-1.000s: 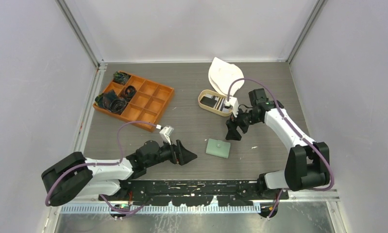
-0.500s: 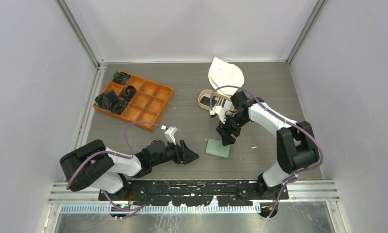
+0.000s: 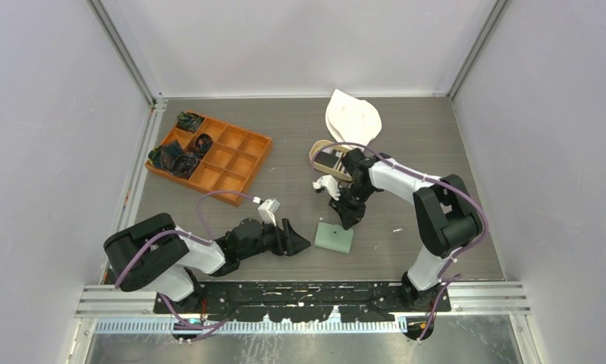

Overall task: Put the credit cards into the card holder
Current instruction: Open the card holder at the center of the board.

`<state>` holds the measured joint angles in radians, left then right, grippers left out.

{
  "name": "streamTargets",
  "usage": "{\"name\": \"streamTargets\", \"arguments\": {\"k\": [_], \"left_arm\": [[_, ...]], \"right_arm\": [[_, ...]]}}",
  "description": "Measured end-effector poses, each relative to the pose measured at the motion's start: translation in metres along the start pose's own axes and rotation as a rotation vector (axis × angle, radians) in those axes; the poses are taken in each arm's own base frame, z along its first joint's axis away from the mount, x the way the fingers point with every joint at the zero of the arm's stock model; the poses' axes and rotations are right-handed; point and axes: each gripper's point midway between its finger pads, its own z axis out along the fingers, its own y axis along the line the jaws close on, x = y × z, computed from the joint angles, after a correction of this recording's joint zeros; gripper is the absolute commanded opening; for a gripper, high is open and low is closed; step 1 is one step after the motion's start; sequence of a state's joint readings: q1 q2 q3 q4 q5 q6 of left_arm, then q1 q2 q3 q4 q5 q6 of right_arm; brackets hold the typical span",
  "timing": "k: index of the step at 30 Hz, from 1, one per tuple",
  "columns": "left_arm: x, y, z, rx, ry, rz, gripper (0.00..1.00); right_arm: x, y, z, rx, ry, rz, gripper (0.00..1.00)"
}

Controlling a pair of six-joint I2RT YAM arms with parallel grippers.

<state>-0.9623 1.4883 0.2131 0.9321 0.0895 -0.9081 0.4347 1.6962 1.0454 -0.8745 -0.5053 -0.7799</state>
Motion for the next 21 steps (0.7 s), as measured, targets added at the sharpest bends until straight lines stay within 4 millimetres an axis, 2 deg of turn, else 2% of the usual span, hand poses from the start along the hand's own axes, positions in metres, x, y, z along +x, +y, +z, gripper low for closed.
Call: {"name": "streamTargets", "arguments": {"k": [2, 4, 8, 12, 14, 16, 19, 21], "left_arm": [[-0.001, 0.001, 0.000, -0.004, -0.007, 0.001, 0.62], [-0.003, 0.001, 0.000, -0.009, -0.016, 0.004, 0.62], [-0.010, 0.000, -0.006, -0.018, -0.040, 0.030, 0.63], [-0.026, -0.010, -0.019, -0.016, -0.083, 0.082, 0.64], [-0.032, -0.015, -0.025, -0.009, -0.100, 0.108, 0.64], [-0.035, -0.018, -0.029, -0.003, -0.108, 0.124, 0.64], [-0.036, -0.020, -0.032, -0.002, -0.110, 0.134, 0.62], [-0.035, -0.018, -0.032, -0.008, -0.103, 0.134, 0.61]], "right_arm": [[-0.010, 0.006, 0.005, -0.014, -0.008, 0.025, 0.01], [-0.024, 0.010, 0.010, -0.016, -0.034, 0.086, 0.03], [-0.049, 0.016, 0.015, -0.024, -0.094, 0.164, 0.24], [-0.056, 0.015, 0.010, -0.008, -0.127, 0.141, 0.50], [-0.060, 0.020, 0.000, 0.003, -0.168, 0.064, 0.60], [-0.059, 0.032, -0.013, 0.019, -0.235, -0.080, 0.66], [-0.050, 0.058, -0.026, 0.034, -0.330, -0.308, 0.64], [-0.040, 0.071, -0.023, 0.043, -0.360, -0.426, 0.59]]}}
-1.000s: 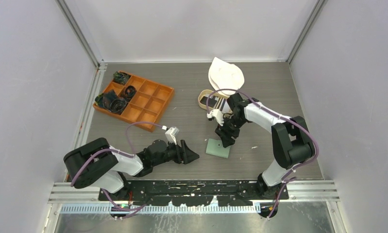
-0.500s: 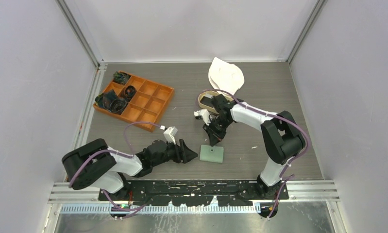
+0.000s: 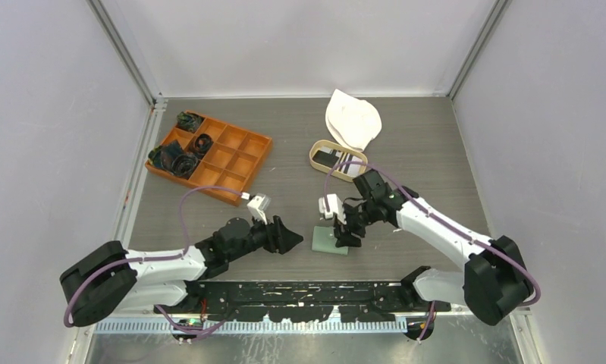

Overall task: Put the credit cards into the card holder
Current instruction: Open the card holder at the center of the board.

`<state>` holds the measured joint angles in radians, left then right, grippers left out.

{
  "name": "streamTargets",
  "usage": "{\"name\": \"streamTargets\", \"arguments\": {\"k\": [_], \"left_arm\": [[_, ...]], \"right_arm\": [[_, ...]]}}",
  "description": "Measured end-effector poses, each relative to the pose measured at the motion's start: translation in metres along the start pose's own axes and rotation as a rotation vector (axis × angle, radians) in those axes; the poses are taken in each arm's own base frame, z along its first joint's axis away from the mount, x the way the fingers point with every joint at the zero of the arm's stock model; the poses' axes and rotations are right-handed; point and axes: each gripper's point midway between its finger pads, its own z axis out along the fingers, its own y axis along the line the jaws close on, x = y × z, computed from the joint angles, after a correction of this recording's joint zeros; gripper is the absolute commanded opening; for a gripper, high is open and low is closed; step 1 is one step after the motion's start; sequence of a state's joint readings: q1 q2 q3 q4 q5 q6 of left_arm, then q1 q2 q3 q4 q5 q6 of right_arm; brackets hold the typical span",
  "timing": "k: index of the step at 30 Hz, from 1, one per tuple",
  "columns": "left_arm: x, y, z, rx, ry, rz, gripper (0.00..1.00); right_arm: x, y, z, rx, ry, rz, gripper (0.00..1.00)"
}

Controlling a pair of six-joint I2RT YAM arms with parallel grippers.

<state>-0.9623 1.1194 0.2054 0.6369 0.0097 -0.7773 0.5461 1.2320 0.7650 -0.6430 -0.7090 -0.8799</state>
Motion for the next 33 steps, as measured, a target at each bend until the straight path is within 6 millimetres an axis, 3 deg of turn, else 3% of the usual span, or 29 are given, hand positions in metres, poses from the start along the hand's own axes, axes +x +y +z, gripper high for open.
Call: {"name": "streamTargets", "arguments": {"k": [3, 14, 22, 28, 31, 33], "left_arm": [[0.003, 0.003, 0.002, -0.012, 0.013, -0.001, 0.58], [0.020, 0.016, 0.035, -0.070, 0.087, -0.008, 0.48], [0.039, 0.024, 0.059, -0.073, 0.145, -0.040, 0.44], [0.037, 0.021, 0.070, -0.086, 0.156, -0.065, 0.42], [0.038, 0.021, 0.076, -0.095, 0.167, -0.079, 0.37], [0.039, 0.021, 0.080, -0.096, 0.171, -0.086, 0.27]], "right_arm": [[0.010, 0.010, 0.010, -0.032, 0.027, -0.071, 0.54], [0.027, -0.008, 0.039, 0.001, 0.161, -0.179, 0.50], [0.033, -0.016, 0.042, 0.036, 0.209, -0.201, 0.25], [0.033, -0.022, 0.042, 0.066, 0.228, -0.220, 0.04], [0.028, -0.028, 0.042, 0.088, 0.224, -0.231, 0.01], [0.027, -0.029, 0.042, 0.096, 0.224, -0.225, 0.01]]}}
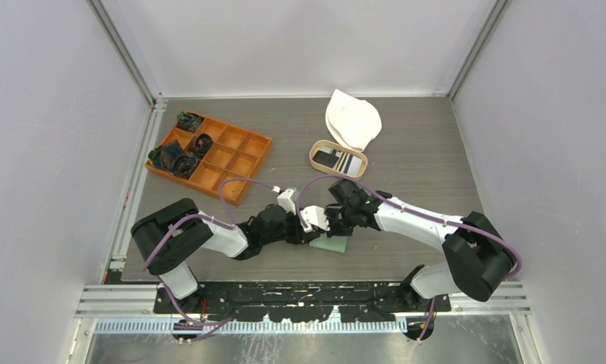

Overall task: Put the credit cards into the card holder
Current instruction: Open the card holder at the center of the board.

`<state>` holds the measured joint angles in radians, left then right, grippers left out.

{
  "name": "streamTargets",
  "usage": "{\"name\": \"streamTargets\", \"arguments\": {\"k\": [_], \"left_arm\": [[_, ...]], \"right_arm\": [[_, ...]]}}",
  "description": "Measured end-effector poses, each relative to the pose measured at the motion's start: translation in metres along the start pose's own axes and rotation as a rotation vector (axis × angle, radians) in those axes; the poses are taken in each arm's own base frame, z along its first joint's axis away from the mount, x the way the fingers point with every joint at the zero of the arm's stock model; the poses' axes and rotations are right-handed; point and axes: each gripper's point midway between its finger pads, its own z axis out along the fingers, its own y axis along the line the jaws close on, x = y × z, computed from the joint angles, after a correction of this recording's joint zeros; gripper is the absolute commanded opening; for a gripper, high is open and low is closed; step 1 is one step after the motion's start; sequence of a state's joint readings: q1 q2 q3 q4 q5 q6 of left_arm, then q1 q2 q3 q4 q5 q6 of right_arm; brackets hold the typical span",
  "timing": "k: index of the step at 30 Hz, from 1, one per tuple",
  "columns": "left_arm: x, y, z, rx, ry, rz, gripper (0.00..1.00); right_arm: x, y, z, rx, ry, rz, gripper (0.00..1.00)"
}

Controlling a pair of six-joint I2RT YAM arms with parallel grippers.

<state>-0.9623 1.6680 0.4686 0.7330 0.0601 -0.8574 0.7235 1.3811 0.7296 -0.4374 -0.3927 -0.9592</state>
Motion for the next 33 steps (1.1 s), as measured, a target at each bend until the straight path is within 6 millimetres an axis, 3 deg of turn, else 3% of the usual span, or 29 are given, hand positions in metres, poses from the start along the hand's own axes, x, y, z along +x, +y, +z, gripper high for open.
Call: {"name": "streamTargets", "arguments": {"k": [2, 3, 10, 16, 18, 21, 24, 28, 33], "left_arm": [[0.001, 0.001, 0.003, -0.005, 0.006, -0.004, 0.07], [0.001, 0.001, 0.004, -0.006, 0.006, -0.010, 0.01], [-0.005, -0.001, 0.006, -0.002, -0.005, -0.007, 0.00], [-0.009, 0.002, 0.005, 0.001, -0.009, -0.003, 0.00], [-0.011, 0.004, 0.004, 0.009, -0.008, 0.003, 0.06], [-0.015, 0.008, 0.003, 0.018, -0.008, 0.012, 0.30], [-0.018, 0.016, 0.001, 0.006, -0.005, 0.022, 0.43], [-0.027, 0.017, -0.013, -0.003, -0.024, 0.033, 0.46], [-0.046, 0.002, -0.042, 0.037, -0.105, 0.095, 0.48]], "right_arm": [[0.000, -0.001, -0.001, 0.005, 0.004, 0.021, 0.01], [0.000, -0.001, -0.001, 0.007, 0.004, 0.032, 0.01], [0.004, -0.006, -0.006, 0.032, 0.006, 0.204, 0.01], [0.010, -0.038, -0.019, 0.139, -0.023, 0.386, 0.01], [0.012, -0.044, -0.022, 0.154, -0.028, 0.439, 0.01], [0.010, -0.048, -0.024, 0.150, -0.054, 0.514, 0.01], [0.001, -0.051, -0.028, 0.138, -0.096, 0.585, 0.01], [-0.008, -0.059, -0.036, 0.138, -0.155, 0.668, 0.01], [-0.013, -0.061, -0.046, 0.131, -0.209, 0.744, 0.01]]}}
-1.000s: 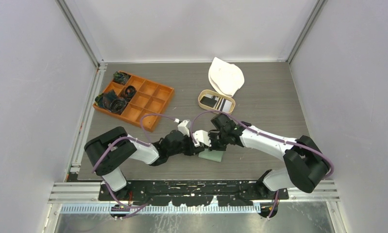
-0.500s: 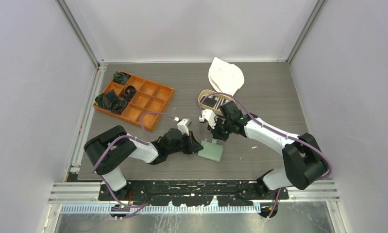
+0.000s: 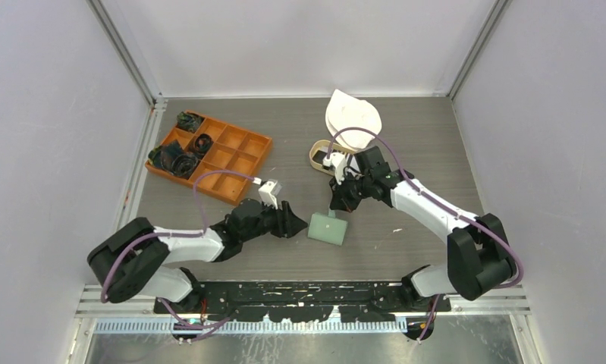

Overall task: Put the credit cards into the card holder
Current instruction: Open the card holder at the center of the board.

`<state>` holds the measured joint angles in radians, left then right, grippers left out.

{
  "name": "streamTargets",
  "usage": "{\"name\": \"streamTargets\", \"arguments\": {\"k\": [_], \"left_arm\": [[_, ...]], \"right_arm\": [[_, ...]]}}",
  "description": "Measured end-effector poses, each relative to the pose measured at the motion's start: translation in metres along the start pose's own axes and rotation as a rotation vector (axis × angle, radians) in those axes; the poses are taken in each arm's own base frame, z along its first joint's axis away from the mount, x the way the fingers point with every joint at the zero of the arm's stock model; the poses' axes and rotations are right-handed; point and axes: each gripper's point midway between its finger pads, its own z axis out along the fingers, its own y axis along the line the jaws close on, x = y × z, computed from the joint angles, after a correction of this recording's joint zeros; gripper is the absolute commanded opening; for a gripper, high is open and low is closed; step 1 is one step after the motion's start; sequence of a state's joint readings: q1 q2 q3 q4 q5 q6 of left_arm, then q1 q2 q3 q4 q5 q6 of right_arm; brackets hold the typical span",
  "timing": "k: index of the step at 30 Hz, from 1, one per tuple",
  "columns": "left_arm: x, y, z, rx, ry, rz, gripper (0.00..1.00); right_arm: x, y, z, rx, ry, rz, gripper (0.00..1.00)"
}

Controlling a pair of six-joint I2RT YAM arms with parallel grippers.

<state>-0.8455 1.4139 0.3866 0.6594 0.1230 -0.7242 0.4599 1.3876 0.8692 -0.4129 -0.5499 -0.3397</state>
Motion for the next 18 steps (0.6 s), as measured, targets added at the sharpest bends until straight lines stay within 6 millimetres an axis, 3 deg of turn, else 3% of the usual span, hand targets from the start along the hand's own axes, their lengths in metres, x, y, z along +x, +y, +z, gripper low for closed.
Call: {"name": "streamTargets", "arguments": {"k": [3, 10, 18], "left_arm": [[-0.001, -0.002, -0.011, 0.028, -0.021, 0.067, 0.53], [0.023, 0.009, -0.024, 0.106, -0.006, 0.326, 0.57], [0.025, 0.002, -0.003, 0.205, 0.004, 0.511, 0.56]], "right_arm": [[-0.005, 0.005, -0.003, -0.023, -0.020, 0.013, 0.01], [-0.008, 0.018, -0.005, -0.091, -0.033, 0.022, 0.01], [-0.008, 0.027, -0.007, -0.142, -0.034, 0.005, 0.01]]}}
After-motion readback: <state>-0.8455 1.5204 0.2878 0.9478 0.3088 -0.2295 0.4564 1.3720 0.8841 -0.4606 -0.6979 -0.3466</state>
